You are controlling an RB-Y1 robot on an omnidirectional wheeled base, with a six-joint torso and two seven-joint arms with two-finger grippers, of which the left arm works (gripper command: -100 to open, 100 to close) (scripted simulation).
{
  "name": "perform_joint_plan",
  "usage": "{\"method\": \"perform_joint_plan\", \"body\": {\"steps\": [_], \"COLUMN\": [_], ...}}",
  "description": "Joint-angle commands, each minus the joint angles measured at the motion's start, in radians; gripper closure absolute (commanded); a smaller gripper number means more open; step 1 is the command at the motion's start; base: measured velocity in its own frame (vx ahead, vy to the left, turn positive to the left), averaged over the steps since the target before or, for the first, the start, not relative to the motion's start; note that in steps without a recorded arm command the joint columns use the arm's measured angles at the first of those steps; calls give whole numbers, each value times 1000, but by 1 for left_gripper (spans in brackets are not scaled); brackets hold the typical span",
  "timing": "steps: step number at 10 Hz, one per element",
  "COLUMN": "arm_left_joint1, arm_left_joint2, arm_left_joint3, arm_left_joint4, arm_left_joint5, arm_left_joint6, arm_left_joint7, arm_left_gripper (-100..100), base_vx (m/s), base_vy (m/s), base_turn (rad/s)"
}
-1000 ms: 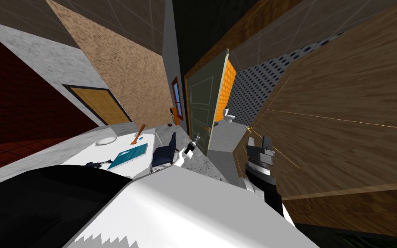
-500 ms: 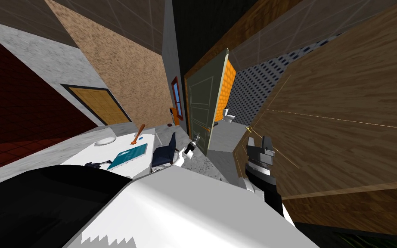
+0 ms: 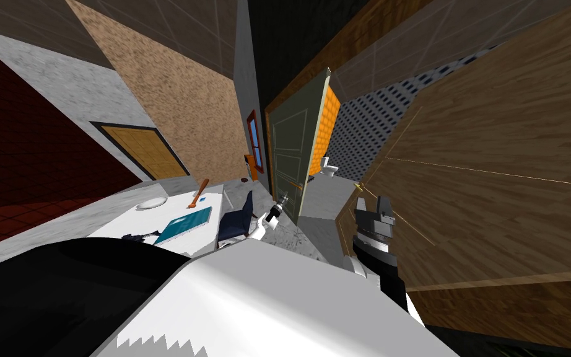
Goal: Push the door open
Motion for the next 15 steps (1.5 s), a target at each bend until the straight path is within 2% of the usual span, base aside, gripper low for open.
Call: {"method": "perform_joint_plan", "body": {"steps": [1, 7, 8, 10, 15], "arm_left_joint1": [-1, -1, -5, -7, -7], "arm_left_joint2": [1, 1, 2, 3, 3], "arm_left_joint3": [0, 0, -15, -21, -21], "arm_left_joint4": [2, 2, 12, 16, 16], "arm_left_joint5": [0, 0, -1, -2, -2], "arm_left_joint6": [-1, -1, 8, 11, 11], "arm_left_joint7": [1, 1, 7, 10, 10], "arm_left_gripper": [-100, -100, -100, -100, -100], "base_vx": [11, -3, 34, 22, -1], "base_vy": [5, -1, 3, 6, -1], "base_turn": [37, -9, 23, 40, -4]}}
